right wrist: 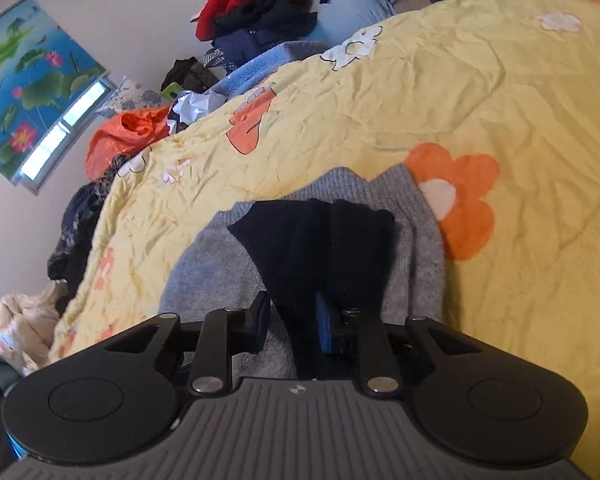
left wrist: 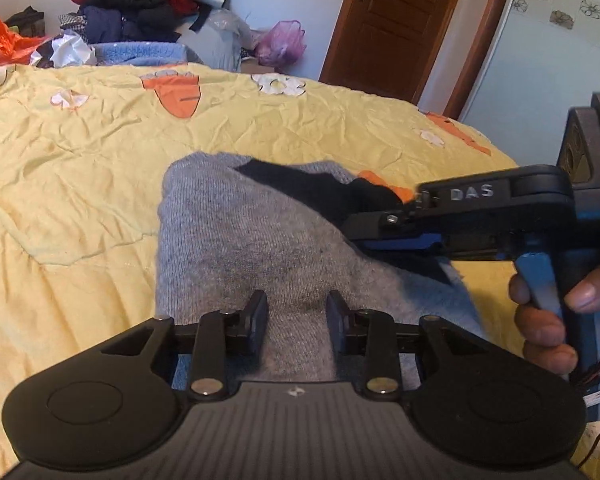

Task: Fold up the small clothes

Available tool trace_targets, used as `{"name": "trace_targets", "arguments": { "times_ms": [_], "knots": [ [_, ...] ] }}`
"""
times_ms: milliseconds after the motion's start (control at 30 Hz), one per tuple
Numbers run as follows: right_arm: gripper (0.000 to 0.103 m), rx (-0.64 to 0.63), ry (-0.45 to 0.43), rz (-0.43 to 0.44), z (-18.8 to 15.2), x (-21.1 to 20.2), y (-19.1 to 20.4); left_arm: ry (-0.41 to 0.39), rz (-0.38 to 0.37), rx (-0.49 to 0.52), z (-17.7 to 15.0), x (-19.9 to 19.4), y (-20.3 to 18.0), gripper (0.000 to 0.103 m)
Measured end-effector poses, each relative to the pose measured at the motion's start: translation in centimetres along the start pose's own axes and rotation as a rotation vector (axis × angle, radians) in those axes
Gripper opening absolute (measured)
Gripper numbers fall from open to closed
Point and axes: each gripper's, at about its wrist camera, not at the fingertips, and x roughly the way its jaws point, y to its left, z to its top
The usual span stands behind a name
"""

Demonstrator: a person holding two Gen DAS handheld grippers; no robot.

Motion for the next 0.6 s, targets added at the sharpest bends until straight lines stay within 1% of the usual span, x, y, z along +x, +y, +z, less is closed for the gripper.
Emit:
{"name": "trace_targets", "arguments": {
  "times_ms": [33, 67, 100, 133, 167, 200, 233, 267, 333, 367, 400, 433, 467, 500, 533, 567, 600],
  "knots": [
    [0.040, 0.012, -0.014, 0.026, -0.4, -1.5, -0.1, -0.019, -0.017, -0.033, -0.3, -1.3, 0.5, 0.033],
    [0.048, 0.015, -0.038, 0.061, -1.2, -3.3, -0.3, -0.032, -0.045, -0.076, -0.7, -2.9, 1.3, 0.036],
    [0.070, 0.015, -0.056, 0.096, -2.2, -5.2, -0.7, -0.048, -0.083, -0.121, -1.4, -4.4, 2.3, 0.046],
    [0.089, 0.013, -0.055, 0.122, -3.4, -6.9, -1.3, -0.061, -0.115, -0.160, -2.3, -5.7, 3.4, 0.066],
    [0.092, 0.007, -0.035, 0.140, -4.6, -8.1, -1.9, -0.070, -0.126, -0.193, -3.3, -6.8, 4.4, 0.075],
    [0.089, 0.007, -0.005, 0.146, -5.8, -9.0, -2.6, -0.074, -0.128, -0.222, -4.3, -7.6, 5.4, 0.079],
    [0.087, 0.026, 0.026, 0.146, -6.8, -9.7, -3.4, -0.055, -0.142, -0.255, -5.1, -7.8, 6.3, 0.079],
    [0.085, 0.061, 0.054, 0.155, -7.7, -10.0, -4.3, -0.019, -0.162, -0.296, -5.7, -7.7, 7.2, 0.079],
    [0.082, 0.110, 0.107, 0.176, -9.0, -9.7, -5.2, 0.032, -0.195, -0.364, -6.6, -6.9, 8.4, 0.078],
    [0.082, 0.107, 0.120, 0.171, -9.4, -9.3, -5.2, 0.057, -0.199, -0.374, -6.8, -6.4, 8.5, 0.078],
    [0.081, 0.095, 0.107, 0.178, -9.7, -9.3, -4.8, 0.087, -0.204, -0.380, -6.9, -5.8, 8.4, 0.077],
    [0.080, 0.097, 0.115, 0.187, -9.8, -9.0, -4.5, 0.074, -0.201, -0.370, -6.9, -5.7, 8.0, 0.077],
    [0.079, 0.105, 0.123, 0.197, -9.7, -8.5, -4.2, 0.083, -0.202, -0.360, -6.7, -5.4, 7.6, 0.077],
    [0.073, 0.110, 0.131, 0.201, -9.6, -7.9, -4.0, 0.086, -0.194, -0.344, -6.6, -5.4, 7.1, 0.077],
    [0.058, 0.113, 0.142, 0.201, -9.5, -7.4, -3.8, 0.096, -0.177, -0.326, -6.6, -5.3, 6.6, 0.068],
    [0.046, 0.114, 0.155, 0.184, -9.4, -6.9, -3.7, 0.106, -0.141, -0.305, -6.4, -5.1, 6.1, 0.059],
    [0.024, 0.111, 0.175, 0.158, -9.3, -6.3, -3.5, 0.123, -0.098, -0.278, -6.1, -4.9, 5.7, 0.040]
  ]
}}
